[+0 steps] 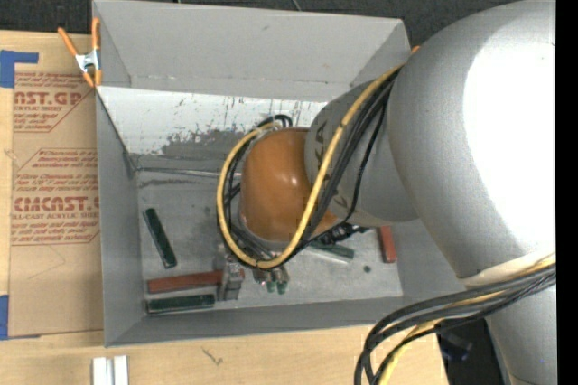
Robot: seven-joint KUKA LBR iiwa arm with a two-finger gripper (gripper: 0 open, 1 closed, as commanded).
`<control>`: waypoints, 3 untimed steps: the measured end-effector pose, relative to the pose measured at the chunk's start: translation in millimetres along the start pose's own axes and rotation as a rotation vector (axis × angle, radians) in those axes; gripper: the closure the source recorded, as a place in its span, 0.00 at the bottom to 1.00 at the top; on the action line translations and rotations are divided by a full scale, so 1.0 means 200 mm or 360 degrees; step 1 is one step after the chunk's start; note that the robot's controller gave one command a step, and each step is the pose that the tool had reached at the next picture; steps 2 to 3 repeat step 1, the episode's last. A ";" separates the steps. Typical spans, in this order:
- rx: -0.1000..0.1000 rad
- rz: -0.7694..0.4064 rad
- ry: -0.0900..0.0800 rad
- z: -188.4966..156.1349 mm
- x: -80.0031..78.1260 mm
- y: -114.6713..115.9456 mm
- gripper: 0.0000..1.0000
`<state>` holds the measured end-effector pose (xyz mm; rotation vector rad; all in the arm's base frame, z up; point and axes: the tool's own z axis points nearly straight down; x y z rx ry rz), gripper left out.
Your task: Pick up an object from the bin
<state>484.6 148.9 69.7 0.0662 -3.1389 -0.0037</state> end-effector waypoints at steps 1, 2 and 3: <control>0.0001 0.0035 -0.0007 -0.75 -0.09 0.04 1.00; 0.0001 0.0035 -0.0007 -0.75 -0.09 0.04 1.00; 0.0001 0.0035 -0.0007 -0.75 -0.09 0.04 1.00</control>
Offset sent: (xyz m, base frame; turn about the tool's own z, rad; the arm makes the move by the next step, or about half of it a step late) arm 0.0000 0.0000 0.0000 0.0000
